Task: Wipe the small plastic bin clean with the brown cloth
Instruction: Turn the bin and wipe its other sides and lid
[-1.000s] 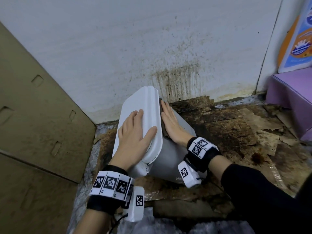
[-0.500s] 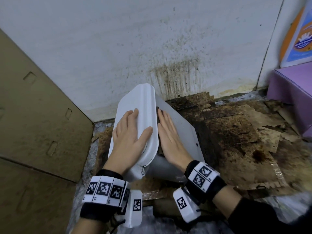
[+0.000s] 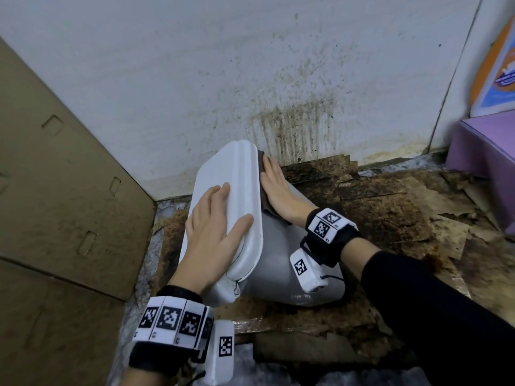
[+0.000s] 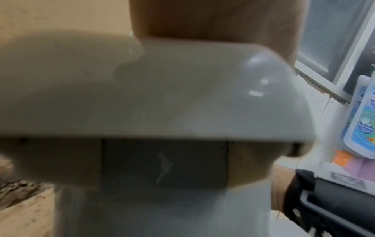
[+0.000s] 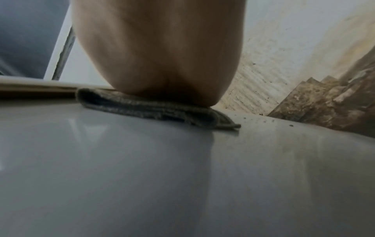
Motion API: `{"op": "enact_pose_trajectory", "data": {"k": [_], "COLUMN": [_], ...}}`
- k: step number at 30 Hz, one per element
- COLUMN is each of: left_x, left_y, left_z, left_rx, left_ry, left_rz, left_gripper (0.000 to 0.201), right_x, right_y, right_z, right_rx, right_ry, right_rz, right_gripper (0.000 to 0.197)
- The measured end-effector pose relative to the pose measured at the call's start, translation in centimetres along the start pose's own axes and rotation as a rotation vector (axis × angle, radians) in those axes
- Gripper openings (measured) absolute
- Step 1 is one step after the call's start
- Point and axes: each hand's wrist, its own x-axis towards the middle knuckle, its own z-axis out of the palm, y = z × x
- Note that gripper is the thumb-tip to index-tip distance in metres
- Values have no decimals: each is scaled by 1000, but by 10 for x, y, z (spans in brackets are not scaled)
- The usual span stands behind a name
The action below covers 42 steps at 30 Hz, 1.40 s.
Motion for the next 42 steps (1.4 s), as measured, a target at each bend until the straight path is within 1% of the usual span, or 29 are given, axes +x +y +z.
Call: {"op": "enact_pose_trajectory", "data": {"k": [2,4,5,6,8,9,12,13,16,17,20,22,24,26,28,30,32,36,42], "left_x": [0,0,0,0,-1,-2,-1,0,1,1,-1,-1,0,0,-1,-1,-1,-1,0], "left_y": [0,-1,-2,-2,-3,-3,-3,-3,-1,-1,-1,-3,-5,-6,-4,-3,-2,0,2], "left_z": [0,-1,-2,-2,-2,-2,-2,-1,-2,-2,-3,-3,-3,-4,-4,-4,-4,-4,-3], "left_rx": [1,-5,-9,-12,-18,-17,-11,-10,-11,-12,-25,-34,-41,-43,-43,-40,-42,-31,-41], "left_ry": [1,8,10,9,4,3,8,9,8,7,5,9,11,9,7,10,12,11,14], "left_rz": [-1,-10,-13,-13,-10,-6,-3,-5,-15,-19,-23,-20,-22,-23,-14,-4,-3,-2,-6], "left_gripper": [74,73,73,72,71,72,77,78,77,76,72,74,74,72,70,67,66,66,65], "right_x": [-15,-37,-48,-61,-83,-90,-96,-95,-85,-79,-53,-37,-27,-23,-23,-27,-38,-62,-64], "right_y": [3,7,12,14,17,21,32,31,25,24,21,21,22,27,31,36,44,63,79], "right_z": [6,17,25,31,44,52,64,62,52,47,30,17,10,11,11,11,14,27,22], "right_rx": [14,-41,-80,-69,-1,-4,-110,-91,79,91,71,13,-32,-48,-5,40,30,39,36], "right_ry": [12,31,59,87,126,160,276,268,176,165,126,77,45,57,55,23,0,-1,3], "right_rz": [10,-29,-76,-108,-113,-124,-186,-181,-88,-63,-3,26,35,26,44,80,90,61,38], "right_gripper": [58,56,54,52,46,44,42,42,49,52,55,54,53,53,55,56,57,58,58]}}
